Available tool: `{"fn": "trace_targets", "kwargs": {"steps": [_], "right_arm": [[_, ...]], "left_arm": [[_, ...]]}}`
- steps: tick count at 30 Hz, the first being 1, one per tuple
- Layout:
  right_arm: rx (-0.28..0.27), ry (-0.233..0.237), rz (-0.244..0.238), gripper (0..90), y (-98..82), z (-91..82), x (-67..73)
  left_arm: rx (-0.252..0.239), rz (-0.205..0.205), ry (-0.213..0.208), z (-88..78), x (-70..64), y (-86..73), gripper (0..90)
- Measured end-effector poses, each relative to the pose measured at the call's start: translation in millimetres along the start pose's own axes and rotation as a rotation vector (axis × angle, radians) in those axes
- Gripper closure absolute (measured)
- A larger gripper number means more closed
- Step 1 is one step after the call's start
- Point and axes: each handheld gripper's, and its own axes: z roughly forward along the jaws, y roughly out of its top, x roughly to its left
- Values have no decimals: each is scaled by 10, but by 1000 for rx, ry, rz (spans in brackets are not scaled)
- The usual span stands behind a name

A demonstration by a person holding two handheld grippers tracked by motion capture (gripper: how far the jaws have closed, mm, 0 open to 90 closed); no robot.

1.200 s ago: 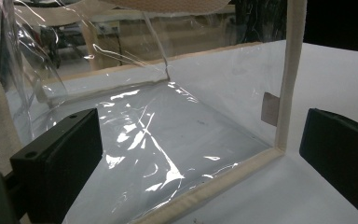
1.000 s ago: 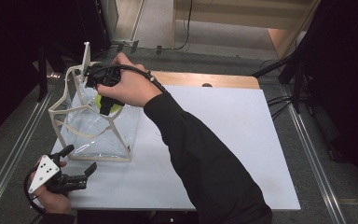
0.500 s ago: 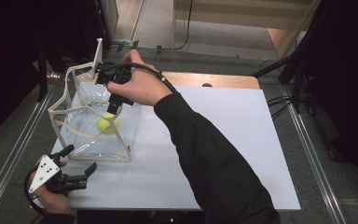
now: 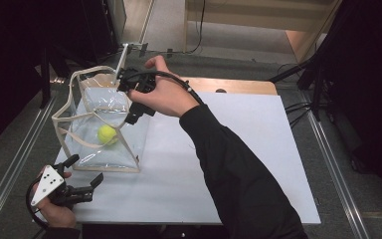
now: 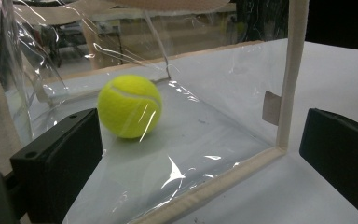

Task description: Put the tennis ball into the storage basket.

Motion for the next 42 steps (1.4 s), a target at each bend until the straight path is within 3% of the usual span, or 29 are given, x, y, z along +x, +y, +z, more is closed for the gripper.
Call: {"fn": "trace_targets", "kwargs": {"steps": [28,42], "right_arm": [[-51,-41,61,0,-654,259,123],[-85,-45,117,0,-1099,388,185]], "left_arm": [[3,10,3,6,-8,1,0],[6,12,4,8,-12,1,0]]}}
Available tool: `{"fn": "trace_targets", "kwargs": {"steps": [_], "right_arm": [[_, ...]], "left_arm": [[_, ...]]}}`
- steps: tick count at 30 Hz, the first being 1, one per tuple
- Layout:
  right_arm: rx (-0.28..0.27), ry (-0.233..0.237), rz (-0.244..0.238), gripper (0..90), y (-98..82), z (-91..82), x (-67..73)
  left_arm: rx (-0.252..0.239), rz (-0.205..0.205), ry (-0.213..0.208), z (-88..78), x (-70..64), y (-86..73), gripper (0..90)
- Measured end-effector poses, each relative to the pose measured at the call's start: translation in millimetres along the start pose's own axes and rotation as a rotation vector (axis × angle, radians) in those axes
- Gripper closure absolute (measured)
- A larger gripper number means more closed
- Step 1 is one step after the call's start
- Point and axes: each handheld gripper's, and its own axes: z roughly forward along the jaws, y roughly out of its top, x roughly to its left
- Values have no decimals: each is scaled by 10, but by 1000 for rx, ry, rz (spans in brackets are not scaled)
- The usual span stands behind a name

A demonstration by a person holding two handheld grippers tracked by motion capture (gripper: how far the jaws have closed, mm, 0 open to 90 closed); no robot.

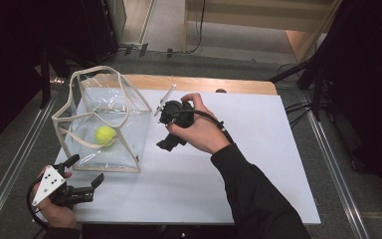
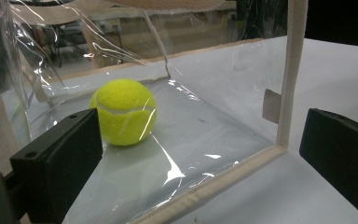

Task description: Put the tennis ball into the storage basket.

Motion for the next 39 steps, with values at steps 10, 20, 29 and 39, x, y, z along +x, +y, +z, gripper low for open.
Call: {"fn": "trace_targets", "kwargs": {"steps": [10,20,29,39], "right_arm": [[-29,-26,38,0,-325,20,7],[-76,-41,75,0,-637,68,-2],[-121,-55,110,0,-937,138,-6],[-156,-70,158,0,-1252,191,7]], "left_arm": [[2,1,-2,1,-2,0,0],[3,3,-3,1,-4,0,0],[3,5,-2,-1,-4,-1,0],[3,5,-4,-2,-7,-2,0]]}}
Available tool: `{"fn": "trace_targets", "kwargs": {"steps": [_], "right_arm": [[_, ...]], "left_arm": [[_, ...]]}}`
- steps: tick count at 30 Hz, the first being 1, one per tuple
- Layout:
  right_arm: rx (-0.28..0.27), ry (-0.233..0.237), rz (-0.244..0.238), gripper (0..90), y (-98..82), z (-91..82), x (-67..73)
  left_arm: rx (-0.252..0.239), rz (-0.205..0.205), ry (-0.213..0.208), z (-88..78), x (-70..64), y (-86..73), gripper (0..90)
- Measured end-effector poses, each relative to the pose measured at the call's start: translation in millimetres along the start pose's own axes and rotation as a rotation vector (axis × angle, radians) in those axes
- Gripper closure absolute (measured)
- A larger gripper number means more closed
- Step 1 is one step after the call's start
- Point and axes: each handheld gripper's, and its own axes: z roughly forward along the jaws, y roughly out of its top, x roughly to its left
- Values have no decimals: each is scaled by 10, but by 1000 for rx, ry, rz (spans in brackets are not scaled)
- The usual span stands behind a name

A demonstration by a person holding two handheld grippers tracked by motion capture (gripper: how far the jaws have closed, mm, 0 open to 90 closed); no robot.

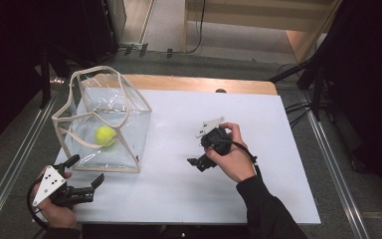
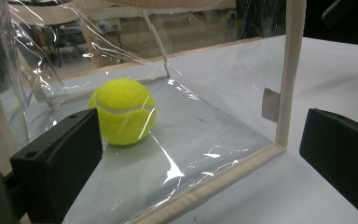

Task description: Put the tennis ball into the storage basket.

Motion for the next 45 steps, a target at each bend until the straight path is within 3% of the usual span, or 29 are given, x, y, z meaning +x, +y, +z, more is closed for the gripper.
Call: {"fn": "trace_targets", "kwargs": {"steps": [6,11,14,31,45], "right_arm": [[-59,-4,27,0,-198,-13,-34],[-67,-22,43,0,-316,-29,-55],[-99,-38,74,0,-441,-72,-75],[-197,-86,151,0,-1079,-232,-161],[-275,-105,205,0,-1398,-368,-193]], "left_arm": [[2,1,1,1,-2,0,0],[1,2,1,1,-2,0,0],[3,2,3,-3,-1,0,0],[3,3,3,1,-6,-1,0],[0,6,3,-1,-7,-3,0]]}}
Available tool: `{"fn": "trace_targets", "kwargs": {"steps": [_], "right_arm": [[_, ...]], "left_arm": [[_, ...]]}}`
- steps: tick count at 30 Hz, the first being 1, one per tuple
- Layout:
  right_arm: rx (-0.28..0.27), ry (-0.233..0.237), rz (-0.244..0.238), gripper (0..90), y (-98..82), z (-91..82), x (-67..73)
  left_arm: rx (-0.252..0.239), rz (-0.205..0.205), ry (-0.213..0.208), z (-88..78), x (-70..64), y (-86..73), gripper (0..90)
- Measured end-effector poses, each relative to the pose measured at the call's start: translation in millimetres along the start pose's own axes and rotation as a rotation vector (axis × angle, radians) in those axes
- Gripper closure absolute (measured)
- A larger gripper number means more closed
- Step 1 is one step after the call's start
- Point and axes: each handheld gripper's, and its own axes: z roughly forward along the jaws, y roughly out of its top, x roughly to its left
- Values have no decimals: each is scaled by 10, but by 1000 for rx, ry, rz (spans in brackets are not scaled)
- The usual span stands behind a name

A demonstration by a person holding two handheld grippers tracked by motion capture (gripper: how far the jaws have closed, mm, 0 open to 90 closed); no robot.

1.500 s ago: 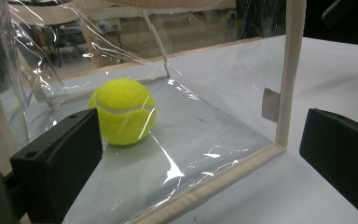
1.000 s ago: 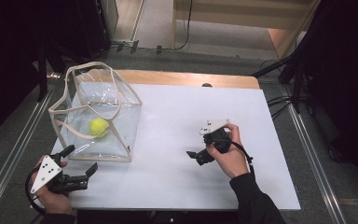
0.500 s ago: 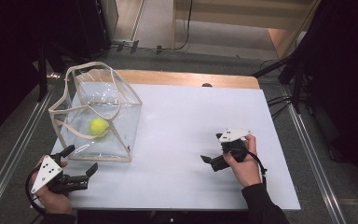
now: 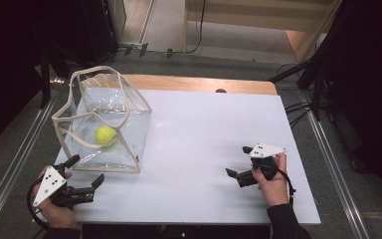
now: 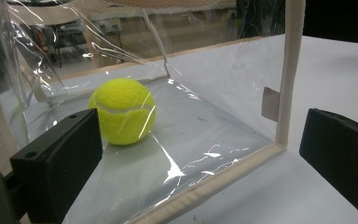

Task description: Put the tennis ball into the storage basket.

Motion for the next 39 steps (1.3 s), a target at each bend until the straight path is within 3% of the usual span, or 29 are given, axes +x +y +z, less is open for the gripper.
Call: {"fn": "trace_targets", "kwargs": {"steps": [18,21,28,39], "right_arm": [[-76,-64,79,0,-429,-267,-124],[-123,-84,100,0,-528,-337,-119],[-175,-122,129,0,-648,-482,-136],[-183,-151,158,0,-725,-521,-189]], "left_arm": [[4,2,3,1,-5,1,0],[4,1,2,3,-5,2,0],[5,-2,0,1,0,3,0],[3,-4,0,5,2,3,0]]}}
